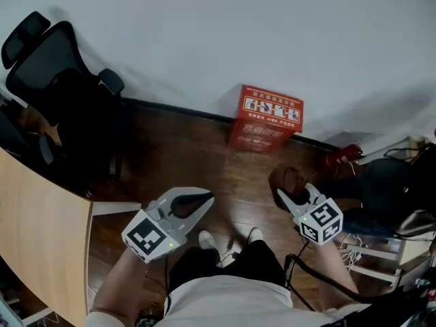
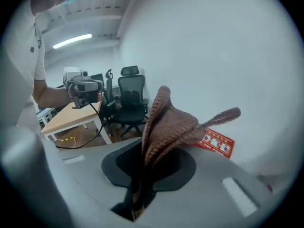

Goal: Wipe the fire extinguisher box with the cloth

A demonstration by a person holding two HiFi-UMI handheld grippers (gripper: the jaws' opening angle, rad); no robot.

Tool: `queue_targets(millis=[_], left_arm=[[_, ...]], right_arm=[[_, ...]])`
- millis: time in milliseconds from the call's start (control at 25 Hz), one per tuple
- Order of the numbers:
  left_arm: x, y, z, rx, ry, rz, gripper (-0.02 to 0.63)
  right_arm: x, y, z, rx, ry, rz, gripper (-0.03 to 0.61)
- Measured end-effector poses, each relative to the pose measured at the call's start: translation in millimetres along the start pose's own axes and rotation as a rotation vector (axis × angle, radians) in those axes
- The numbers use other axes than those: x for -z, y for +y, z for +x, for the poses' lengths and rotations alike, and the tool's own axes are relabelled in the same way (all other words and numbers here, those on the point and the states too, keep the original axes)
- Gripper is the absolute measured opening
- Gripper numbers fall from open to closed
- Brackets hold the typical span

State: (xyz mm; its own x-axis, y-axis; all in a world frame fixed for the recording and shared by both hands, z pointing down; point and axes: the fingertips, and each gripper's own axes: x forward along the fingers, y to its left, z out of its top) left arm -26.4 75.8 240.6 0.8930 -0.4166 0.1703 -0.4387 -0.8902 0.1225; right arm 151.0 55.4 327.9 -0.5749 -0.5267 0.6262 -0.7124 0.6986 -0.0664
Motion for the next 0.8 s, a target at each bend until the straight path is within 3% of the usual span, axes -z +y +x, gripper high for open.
queue_targets(millis=[240,440,600,800], left_arm=[[-12,-86,-20,0.01,0.006,0.045,0.0],[-15,-188,-16,0.009,0.022,0.045,0.0],[-21,-285,-10,0.047,0.03,0.016,0.0],[-20,-358,-29,0.108,0.052,0.037,0.0]], right_arm=[[49,49,-126,0.112,-0.089,0.078,0.054],[94,92,-203,0.1,-0.136,0.046,0.054],[146,132,-260,0.071,-0.136,0.107,0.054],[178,186,-315,0.09,-0.148,0.122,0.054]])
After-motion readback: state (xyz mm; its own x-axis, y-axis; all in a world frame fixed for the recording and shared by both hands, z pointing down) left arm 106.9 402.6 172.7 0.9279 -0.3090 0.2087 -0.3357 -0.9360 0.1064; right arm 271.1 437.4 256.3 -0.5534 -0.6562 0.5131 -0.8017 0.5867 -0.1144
